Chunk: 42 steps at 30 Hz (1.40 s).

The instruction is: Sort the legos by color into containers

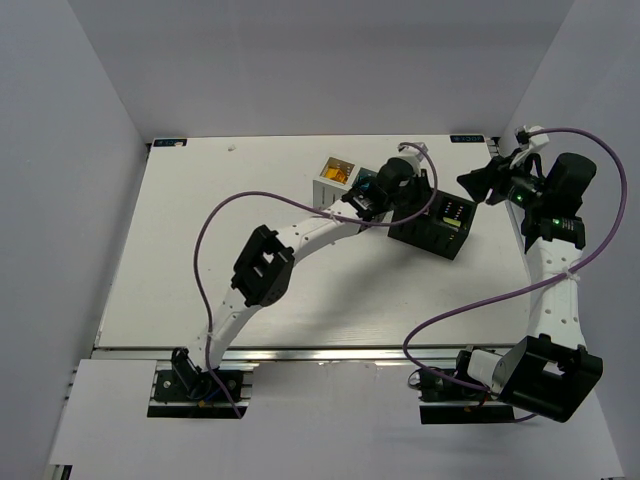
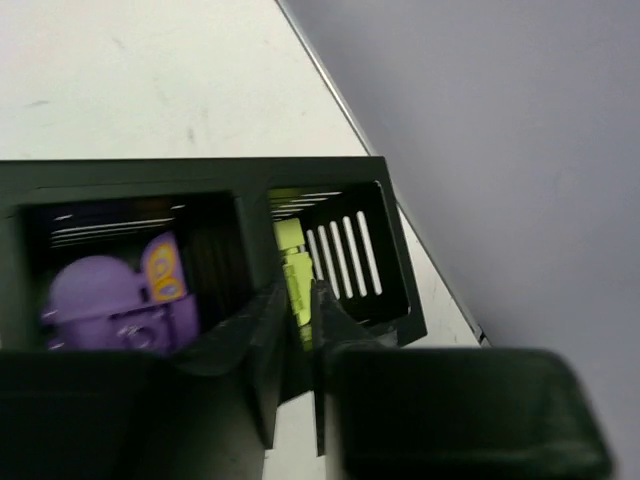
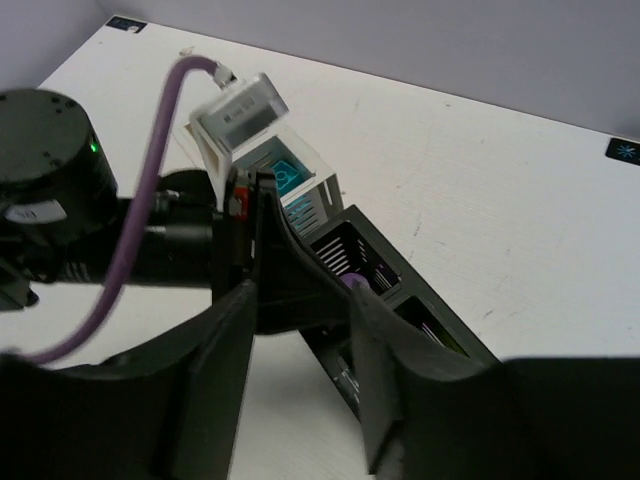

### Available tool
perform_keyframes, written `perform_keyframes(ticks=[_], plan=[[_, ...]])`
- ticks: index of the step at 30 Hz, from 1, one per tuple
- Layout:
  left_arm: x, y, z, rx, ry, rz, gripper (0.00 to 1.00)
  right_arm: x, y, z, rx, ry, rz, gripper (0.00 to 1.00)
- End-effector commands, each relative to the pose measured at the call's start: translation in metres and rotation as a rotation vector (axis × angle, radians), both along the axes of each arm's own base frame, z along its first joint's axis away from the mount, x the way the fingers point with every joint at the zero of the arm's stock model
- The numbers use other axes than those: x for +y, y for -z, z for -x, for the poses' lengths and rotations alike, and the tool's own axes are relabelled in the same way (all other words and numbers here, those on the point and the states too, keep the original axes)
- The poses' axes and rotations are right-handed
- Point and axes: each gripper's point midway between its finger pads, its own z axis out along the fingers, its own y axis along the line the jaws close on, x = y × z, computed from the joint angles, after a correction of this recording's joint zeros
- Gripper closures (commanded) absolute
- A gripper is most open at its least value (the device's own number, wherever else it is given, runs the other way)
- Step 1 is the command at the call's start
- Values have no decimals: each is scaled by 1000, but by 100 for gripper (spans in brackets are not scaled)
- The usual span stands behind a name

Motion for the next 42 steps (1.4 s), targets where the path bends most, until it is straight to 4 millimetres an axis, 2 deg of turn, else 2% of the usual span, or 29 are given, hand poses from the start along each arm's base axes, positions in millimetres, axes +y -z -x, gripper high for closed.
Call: perform_keyframes(ticks=[1, 3, 4, 5, 6, 7, 8, 10, 11, 12, 13, 14, 15, 17, 18, 20, 23, 24, 25, 28, 31, 34, 42], plan=[[53, -112, -14, -157, -89, 70, 77, 10, -21, 11, -61, -82, 19, 49], [68, -124, -14, -186, -106, 59, 77, 17, -18, 16, -50, -136, 14, 34], [82, -148, -10, -228, -114, 68, 75, 19, -12, 20, -39, -160, 26, 11], [91, -140, -8, -223, -121, 43, 65, 22, -8, 21, -30, -179, 32, 11], [99, -143, -6, -229, -127, 37, 56, 27, -5, 24, -23, -205, 42, 11], [115, -146, -14, -237, -183, 21, 47, 30, 7, 27, 1, -229, 68, 11], [132, -150, -7, -235, -197, 15, 35, 36, 11, 26, 15, -248, 83, 10], [161, -151, -12, -220, -248, 17, 23, 41, 22, 25, 51, -267, 105, 10], [181, -148, -3, -204, -264, 15, 18, 51, 30, 26, 90, -290, 112, 11], [193, -146, 0, -187, -281, 32, 2, 56, 34, 26, 104, -304, 125, 11], [212, -151, -5, -194, -310, 56, 2, 62, 39, 26, 112, -323, 141, 11], [231, -171, 5, -219, -330, 88, 2, 78, 45, 27, 121, -348, 174, 11], [245, -148, 8, -191, -351, 53, 2, 86, 48, 28, 120, -361, 196, 10], [273, -145, 9, -193, -405, 34, 2, 113, 58, 32, 126, -403, 255, 11], [292, -142, 16, -192, -426, 5, 2, 120, 59, 30, 118, -395, 272, 11], [310, -135, 23, -185, -451, -31, 2, 137, 67, 28, 131, -393, 313, 11], [344, -128, 38, -183, -511, -98, 2, 154, 73, 25, 138, -384, 326, 11], [355, -136, 49, -197, -524, -94, 2, 157, 74, 24, 141, -371, 324, 11], [363, -124, 54, -182, -538, -116, 2, 161, 78, 23, 152, -363, 328, 11], [387, -120, 71, -179, -599, -119, 2, 172, 82, 20, 170, -327, 335, 11], [398, -121, 82, -173, -634, -96, 2, 175, 78, 14, 192, -302, 297, 11], [404, -114, 88, -158, -652, -99, 2, 176, 71, 9, 182, -272, 268, 11], [411, -109, 95, -146, -668, -93, 2, 150, 64, -8, 154, -69, 287, 11]])
